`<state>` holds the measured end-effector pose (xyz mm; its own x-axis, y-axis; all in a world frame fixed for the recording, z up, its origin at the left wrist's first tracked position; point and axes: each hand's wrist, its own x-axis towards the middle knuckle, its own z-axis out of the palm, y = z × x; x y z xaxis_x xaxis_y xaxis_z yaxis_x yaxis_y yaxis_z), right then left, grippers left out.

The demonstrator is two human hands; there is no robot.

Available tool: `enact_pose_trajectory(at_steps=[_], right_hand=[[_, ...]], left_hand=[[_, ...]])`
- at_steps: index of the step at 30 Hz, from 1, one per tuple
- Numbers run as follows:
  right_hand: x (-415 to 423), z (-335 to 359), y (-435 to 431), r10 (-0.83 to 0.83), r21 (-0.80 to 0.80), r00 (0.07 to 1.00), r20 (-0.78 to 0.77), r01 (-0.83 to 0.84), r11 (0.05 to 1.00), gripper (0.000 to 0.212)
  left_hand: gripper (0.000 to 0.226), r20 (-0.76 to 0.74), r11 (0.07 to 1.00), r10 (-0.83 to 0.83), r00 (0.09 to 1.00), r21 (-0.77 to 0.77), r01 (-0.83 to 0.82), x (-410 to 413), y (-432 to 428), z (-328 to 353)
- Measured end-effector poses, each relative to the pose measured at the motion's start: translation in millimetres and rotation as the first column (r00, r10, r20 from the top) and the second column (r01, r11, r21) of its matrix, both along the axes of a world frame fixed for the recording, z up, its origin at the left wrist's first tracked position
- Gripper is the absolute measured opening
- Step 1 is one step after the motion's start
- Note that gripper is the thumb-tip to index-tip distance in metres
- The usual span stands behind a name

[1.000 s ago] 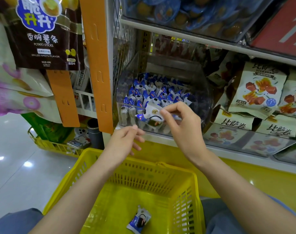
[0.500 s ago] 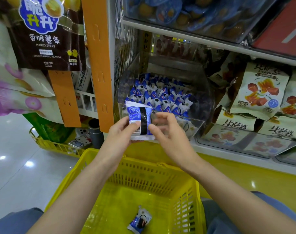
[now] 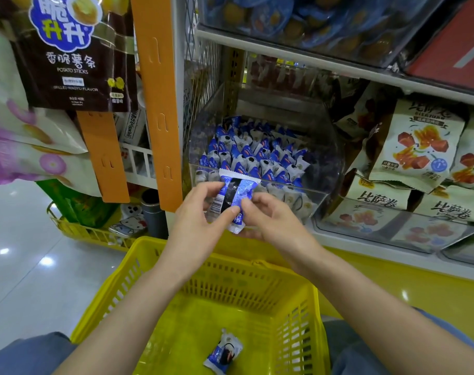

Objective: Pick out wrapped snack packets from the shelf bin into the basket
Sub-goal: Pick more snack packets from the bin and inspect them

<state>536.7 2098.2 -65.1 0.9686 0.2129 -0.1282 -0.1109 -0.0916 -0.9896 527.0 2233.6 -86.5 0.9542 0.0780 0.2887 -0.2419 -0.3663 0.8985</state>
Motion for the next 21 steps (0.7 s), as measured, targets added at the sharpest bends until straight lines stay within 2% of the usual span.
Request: enact_pose_trajectory(at_steps=[6, 9, 14, 18, 21], right_hand=[[0.7, -2.1, -1.6, -0.043, 0.002, 0.999, -0.009, 0.043, 0.999, 0.025], [1.2, -4.7, 0.0, -0.069, 0.011, 0.998, 0.005, 0.069, 0.998, 0.027], [0.9, -9.4, 4.5, -0.083, -0.051, 0.995, 0.057, 0.086, 0.995, 0.014], [2.2, -14.4, 5.9, -0.097, -0.133, 0.987, 0.129, 0.114, 0.985, 0.020], [2.4, -15.6, 5.4, -0.076, -0.098, 0.986, 0.145, 0.091, 0.991, 0.023]], left_hand=[[0.040, 0.029, 0.975, -0.128, 0.991, 0.186, 0.121, -2.1, 2.4, -0.1], [0.041, 0.031, 0.956, -0.131, 0.991, 0.268, 0.118, -3.4, 3.7, -1.8], [0.045, -0.010, 0.940, -0.087, 0.996, 0.330, 0.085, -7.7, 1.3, -2.9], [0.044, -0.052, 0.940, -0.076, 0.996, 0.330, 0.089, -7.0, -0.5, -4.4], [0.040, -0.052, 0.944, -0.064, 0.997, 0.320, 0.077, -6.6, -0.2, -3.1]])
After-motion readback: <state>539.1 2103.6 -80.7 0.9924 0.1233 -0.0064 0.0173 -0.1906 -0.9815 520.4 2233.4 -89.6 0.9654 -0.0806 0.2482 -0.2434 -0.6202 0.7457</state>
